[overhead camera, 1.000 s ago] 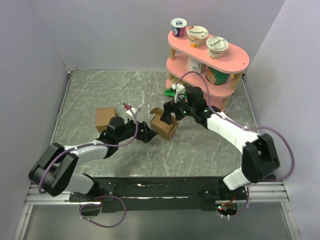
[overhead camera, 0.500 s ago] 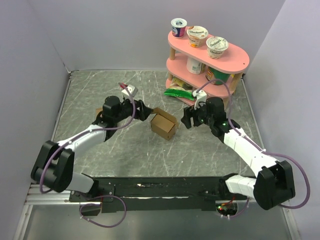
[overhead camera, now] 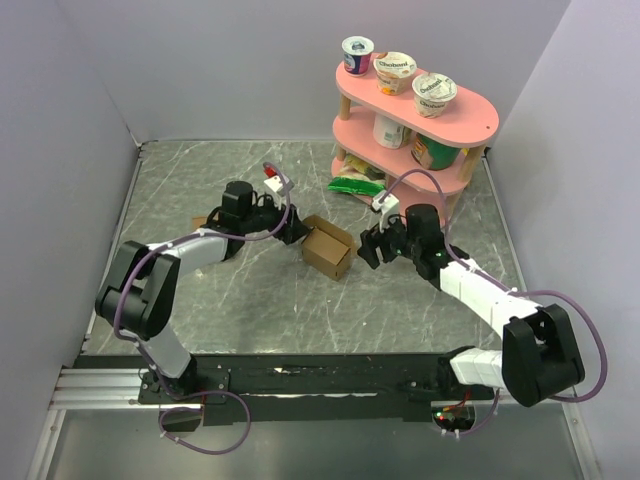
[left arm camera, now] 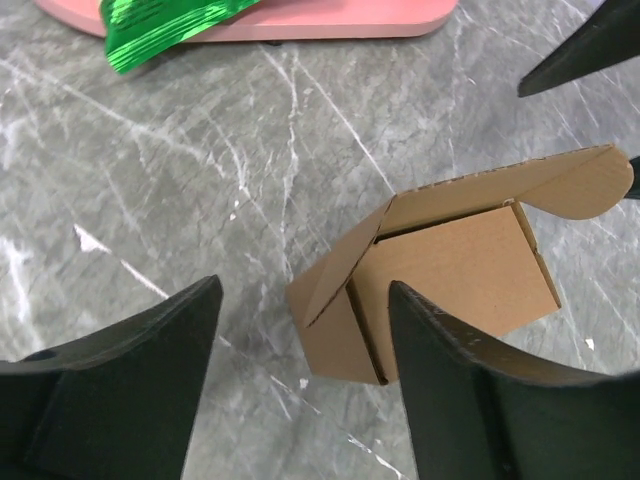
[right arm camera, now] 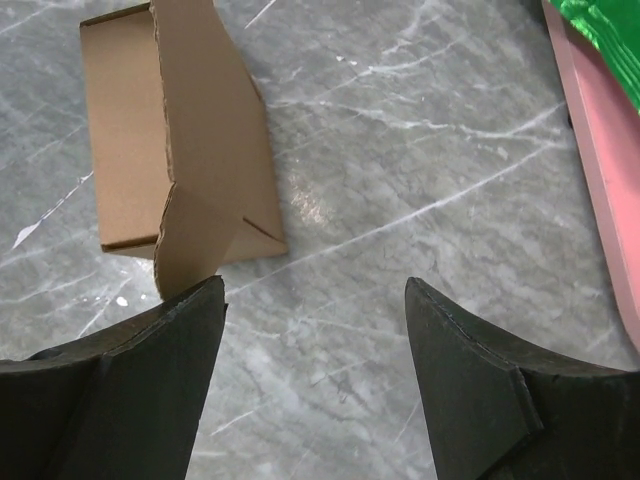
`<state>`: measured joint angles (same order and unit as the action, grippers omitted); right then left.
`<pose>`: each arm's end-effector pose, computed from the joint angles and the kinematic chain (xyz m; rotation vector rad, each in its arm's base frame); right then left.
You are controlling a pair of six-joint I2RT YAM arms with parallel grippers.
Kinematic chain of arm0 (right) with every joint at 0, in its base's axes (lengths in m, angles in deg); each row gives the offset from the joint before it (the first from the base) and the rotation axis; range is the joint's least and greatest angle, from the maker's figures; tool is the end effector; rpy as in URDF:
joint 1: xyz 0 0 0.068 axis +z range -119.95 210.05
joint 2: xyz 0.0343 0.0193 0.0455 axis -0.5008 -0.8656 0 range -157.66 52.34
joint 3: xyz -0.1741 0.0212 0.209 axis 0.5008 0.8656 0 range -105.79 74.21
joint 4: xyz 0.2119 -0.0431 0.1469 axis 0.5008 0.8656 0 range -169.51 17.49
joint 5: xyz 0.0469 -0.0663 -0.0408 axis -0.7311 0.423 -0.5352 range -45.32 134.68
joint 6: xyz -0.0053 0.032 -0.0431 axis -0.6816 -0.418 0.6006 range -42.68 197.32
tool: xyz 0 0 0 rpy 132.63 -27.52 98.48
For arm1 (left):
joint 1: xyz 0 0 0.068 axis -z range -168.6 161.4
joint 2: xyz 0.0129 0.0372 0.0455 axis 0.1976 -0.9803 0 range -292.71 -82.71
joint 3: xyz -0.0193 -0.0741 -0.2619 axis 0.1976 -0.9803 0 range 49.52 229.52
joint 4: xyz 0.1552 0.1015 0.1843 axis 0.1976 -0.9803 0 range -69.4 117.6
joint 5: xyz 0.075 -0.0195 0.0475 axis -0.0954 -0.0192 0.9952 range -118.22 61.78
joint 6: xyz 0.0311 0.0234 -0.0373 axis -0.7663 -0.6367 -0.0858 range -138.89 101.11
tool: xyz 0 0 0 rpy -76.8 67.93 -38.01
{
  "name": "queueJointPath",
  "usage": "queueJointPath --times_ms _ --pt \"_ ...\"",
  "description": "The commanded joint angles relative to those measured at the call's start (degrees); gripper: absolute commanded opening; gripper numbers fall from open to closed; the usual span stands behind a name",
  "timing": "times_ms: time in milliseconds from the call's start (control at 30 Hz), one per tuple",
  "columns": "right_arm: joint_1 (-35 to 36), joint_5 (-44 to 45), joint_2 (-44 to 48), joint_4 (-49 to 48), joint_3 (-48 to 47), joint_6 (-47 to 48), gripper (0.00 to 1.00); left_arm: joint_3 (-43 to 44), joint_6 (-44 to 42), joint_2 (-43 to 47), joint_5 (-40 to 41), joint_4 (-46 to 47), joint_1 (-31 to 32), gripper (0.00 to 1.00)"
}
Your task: Fold the paper box
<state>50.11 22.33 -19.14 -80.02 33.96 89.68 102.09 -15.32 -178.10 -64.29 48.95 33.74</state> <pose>0.2477 0.1048 0.2335 -0.8076 1.9385 0.4911 0.3258 -0.1565 0.2162 0.7373 1.8349 -0.9076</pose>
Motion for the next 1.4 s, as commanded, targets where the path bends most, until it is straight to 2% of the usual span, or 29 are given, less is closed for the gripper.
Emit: queueJointPath --times_ms 0,67,300,533,667,867,1000,1133,1367 --pt "0.07 -1.56 -0.76 -6.16 -0.36 1.97 0.78 3.14 -2.96 -1.81 -5.05 1.68 -0.11 0.69" --pt "0.16 -2.34 -1.37 -6.52 -0.88 2.05 0.76 3.15 -2.87 -2.16 -5.06 2.56 -0.11 0.66" --pt "0.07 -5.24 -1.82 -7.22 -2.55 1.26 0.75 2.53 -0.85 -1.99 -6.20 5.37 -0.02 0.45" --pt "0.16 -7.18 -2.34 -7.92 -2.90 -1.02 0.75 3.23 -0.23 -2.34 -5.06 4.76 1.91 0.30" --pt "0.16 -6.22 -2.43 -8.01 -3.34 -3.74 0.75 3.23 0.73 -2.08 -1.47 4.32 2.96 0.17" --pt "0.77 -4.90 -2.87 -8.45 -3.08 -10.16 0.75 2.80 1.79 -1.11 5.83 2.92 5.25 0.04" --pt "1.74 -3.24 -2.96 -8.80 -2.55 -11.30 0.75 2.27 2.31 -0.67 10.84 2.30 6.91 0.01" --pt "2.36 -0.86 -2.35 -8.63 -1.68 -12.18 0.75 0.87 2.05 0.82 19.52 1.51 9.37 0.01" --pt "2.97 6.69 -2.26 -5.47 -1.15 -20.70 0.75 -2.47 3.19 4.16 29.37 2.48 12.19 0.01"
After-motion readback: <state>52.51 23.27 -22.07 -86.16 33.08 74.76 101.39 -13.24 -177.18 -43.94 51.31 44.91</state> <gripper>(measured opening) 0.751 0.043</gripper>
